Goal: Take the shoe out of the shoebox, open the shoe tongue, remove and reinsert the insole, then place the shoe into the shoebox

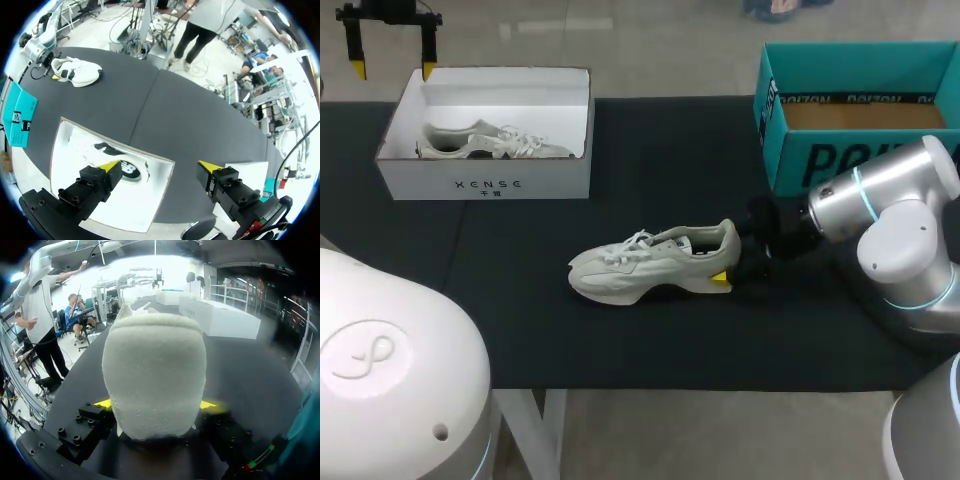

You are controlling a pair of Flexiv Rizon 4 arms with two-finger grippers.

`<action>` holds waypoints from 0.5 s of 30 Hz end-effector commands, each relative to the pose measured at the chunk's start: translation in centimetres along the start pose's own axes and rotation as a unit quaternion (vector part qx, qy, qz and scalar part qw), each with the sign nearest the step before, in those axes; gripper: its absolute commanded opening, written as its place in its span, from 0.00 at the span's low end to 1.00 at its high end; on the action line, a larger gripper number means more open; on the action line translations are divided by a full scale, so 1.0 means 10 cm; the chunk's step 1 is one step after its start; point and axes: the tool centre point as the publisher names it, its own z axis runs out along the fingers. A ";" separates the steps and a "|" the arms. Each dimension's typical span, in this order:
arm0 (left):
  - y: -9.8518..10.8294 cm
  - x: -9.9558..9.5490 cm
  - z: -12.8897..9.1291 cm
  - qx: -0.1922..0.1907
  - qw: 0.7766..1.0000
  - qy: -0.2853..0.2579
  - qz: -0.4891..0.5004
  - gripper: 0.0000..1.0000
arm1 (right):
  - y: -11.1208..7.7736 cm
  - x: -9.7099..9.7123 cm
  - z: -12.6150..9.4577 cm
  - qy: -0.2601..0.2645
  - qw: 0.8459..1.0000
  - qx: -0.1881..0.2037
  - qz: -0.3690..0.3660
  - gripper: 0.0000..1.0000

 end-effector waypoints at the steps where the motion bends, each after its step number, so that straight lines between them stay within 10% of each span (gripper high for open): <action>1: 0.00 0.01 0.00 -0.001 1.000 0.000 0.000 1.00 | -0.02 -0.01 0.04 0.000 1.000 0.001 0.000 0.00; 7: -0.04 0.02 -0.05 0.009 0.992 -0.052 -0.114 1.00 | -0.02 -0.01 0.04 0.000 1.000 0.001 0.000 0.00; 11: -0.33 0.14 0.06 0.111 0.876 -0.223 -0.413 1.00 | -0.02 -0.01 0.04 0.000 1.000 0.001 0.000 0.00; 15: -0.33 0.14 0.06 0.111 0.876 -0.223 -0.413 1.00 | -0.02 -0.01 0.04 0.000 1.000 0.001 0.000 0.00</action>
